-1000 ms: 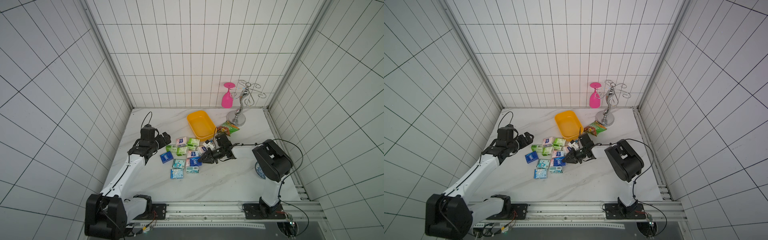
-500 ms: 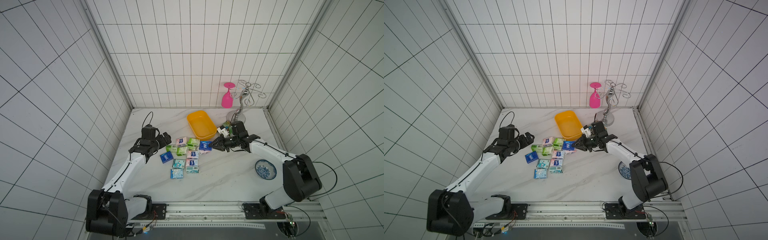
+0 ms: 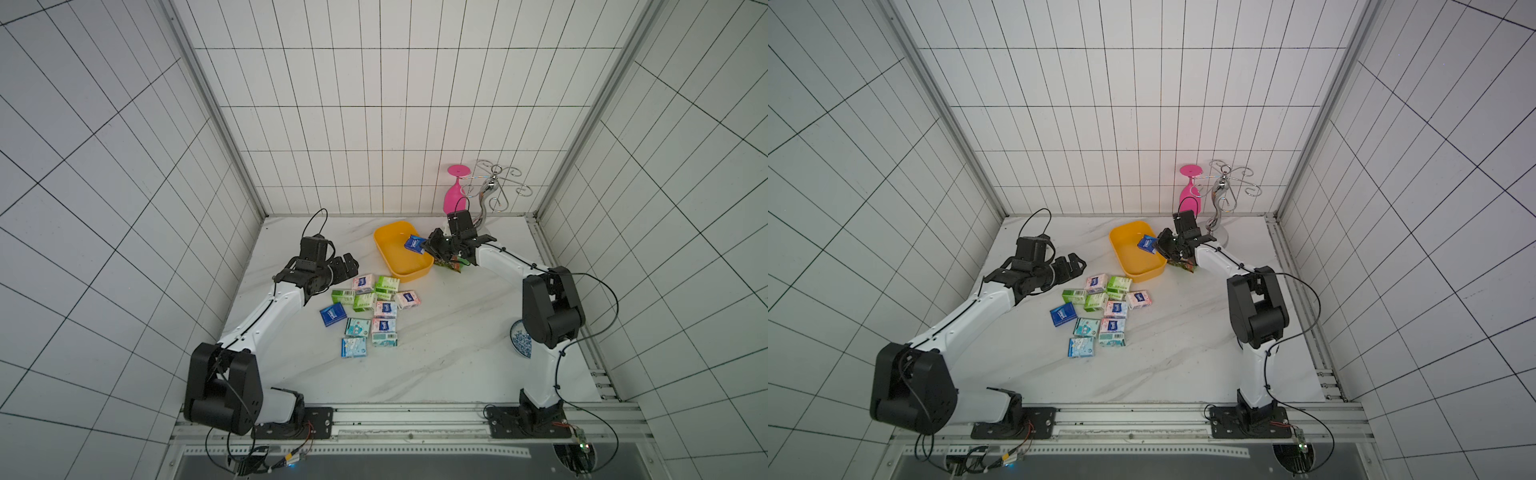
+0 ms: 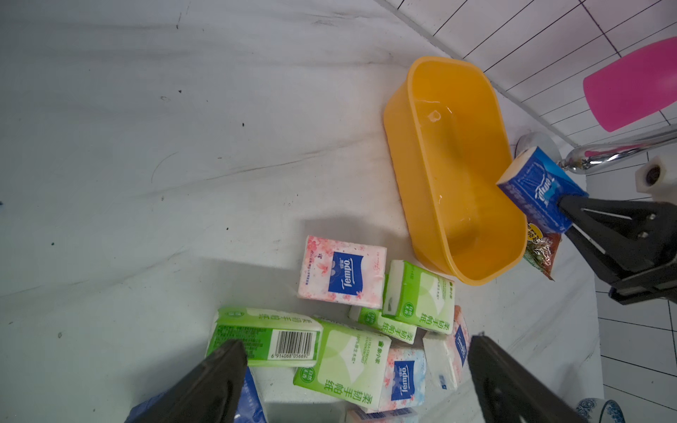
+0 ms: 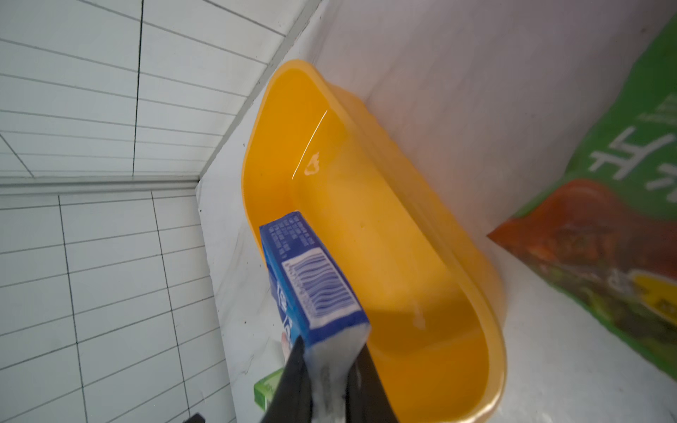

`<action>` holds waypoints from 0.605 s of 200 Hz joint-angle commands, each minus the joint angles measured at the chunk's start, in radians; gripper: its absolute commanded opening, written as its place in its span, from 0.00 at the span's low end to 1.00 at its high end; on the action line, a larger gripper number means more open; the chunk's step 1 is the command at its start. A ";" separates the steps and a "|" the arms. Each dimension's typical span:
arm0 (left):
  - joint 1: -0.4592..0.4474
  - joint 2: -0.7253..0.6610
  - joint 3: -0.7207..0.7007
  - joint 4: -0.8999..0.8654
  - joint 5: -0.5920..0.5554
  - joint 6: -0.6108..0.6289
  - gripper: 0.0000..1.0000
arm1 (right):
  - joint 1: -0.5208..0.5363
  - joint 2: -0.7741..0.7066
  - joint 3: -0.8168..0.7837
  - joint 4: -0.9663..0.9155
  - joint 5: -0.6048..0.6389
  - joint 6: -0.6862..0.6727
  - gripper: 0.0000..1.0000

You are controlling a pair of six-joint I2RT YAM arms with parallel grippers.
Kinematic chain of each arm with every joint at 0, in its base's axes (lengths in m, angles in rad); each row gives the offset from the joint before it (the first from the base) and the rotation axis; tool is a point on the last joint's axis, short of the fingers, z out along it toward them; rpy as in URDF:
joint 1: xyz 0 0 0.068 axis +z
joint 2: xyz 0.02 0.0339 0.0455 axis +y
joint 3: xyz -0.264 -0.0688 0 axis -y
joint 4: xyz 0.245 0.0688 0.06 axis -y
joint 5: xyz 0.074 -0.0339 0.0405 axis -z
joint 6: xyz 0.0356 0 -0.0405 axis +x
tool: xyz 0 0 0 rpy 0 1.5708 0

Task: Put the pocket tissues into the storage box
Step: Place the pocket tissues in the storage box.

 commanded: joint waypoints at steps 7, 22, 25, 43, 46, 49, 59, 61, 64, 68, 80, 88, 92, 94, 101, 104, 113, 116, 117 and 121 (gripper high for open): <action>0.000 -0.021 -0.023 -0.023 -0.014 0.019 0.98 | 0.016 0.087 0.125 0.025 0.127 0.075 0.05; 0.002 -0.027 -0.030 -0.035 -0.024 0.027 0.98 | 0.036 0.133 0.174 0.025 0.145 0.107 0.05; 0.002 -0.028 -0.031 -0.037 -0.026 0.028 0.98 | 0.040 0.143 0.181 0.025 0.151 0.115 0.05; 0.003 -0.033 -0.032 -0.055 -0.038 0.036 0.98 | 0.062 0.188 0.214 0.038 0.185 0.164 0.05; 0.003 -0.033 -0.031 -0.056 -0.038 0.036 0.98 | 0.066 0.194 0.220 0.040 0.190 0.173 0.06; 0.005 -0.035 -0.030 -0.060 -0.041 0.037 0.98 | 0.069 0.201 0.224 0.040 0.195 0.180 0.05; 0.006 -0.040 -0.029 -0.067 -0.045 0.040 0.98 | 0.079 0.227 0.244 0.051 0.205 0.199 0.06; 0.007 -0.042 -0.029 -0.068 -0.045 0.041 0.98 | 0.079 0.233 0.249 0.051 0.207 0.201 0.06; 0.008 -0.043 -0.029 -0.069 -0.047 0.042 0.98 | 0.082 0.240 0.259 0.051 0.209 0.203 0.06; 0.008 -0.046 -0.029 -0.071 -0.047 0.045 0.98 | 0.084 0.252 0.270 0.050 0.213 0.207 0.06; 0.013 -0.054 -0.029 -0.077 -0.051 0.048 0.98 | 0.089 0.283 0.299 0.048 0.216 0.226 0.06; 0.016 -0.059 -0.029 -0.079 -0.052 0.051 0.98 | 0.092 0.300 0.316 0.051 0.219 0.233 0.07; 0.018 -0.061 -0.030 -0.080 -0.053 0.051 0.98 | 0.092 0.307 0.324 0.051 0.223 0.237 0.07; 0.020 -0.062 -0.030 -0.080 -0.053 0.051 0.98 | 0.092 0.309 0.328 0.051 0.226 0.239 0.07; 0.023 -0.065 -0.032 -0.082 -0.053 0.053 0.98 | 0.094 0.321 0.337 0.050 0.233 0.242 0.08; 0.025 -0.066 -0.032 -0.083 -0.052 0.053 0.98 | 0.093 0.326 0.341 0.050 0.238 0.243 0.08; 0.027 -0.070 -0.033 -0.085 -0.051 0.053 0.98 | 0.092 0.335 0.350 0.047 0.255 0.251 0.09; 0.029 -0.071 -0.034 -0.085 -0.050 0.052 0.98 | 0.092 0.339 0.353 0.047 0.259 0.255 0.09; 0.029 -0.072 -0.035 -0.085 -0.050 0.052 0.98 | 0.092 0.340 0.353 0.047 0.260 0.257 0.10; 0.029 -0.074 -0.035 -0.085 -0.047 0.052 0.98 | 0.090 0.346 0.356 0.048 0.263 0.263 0.10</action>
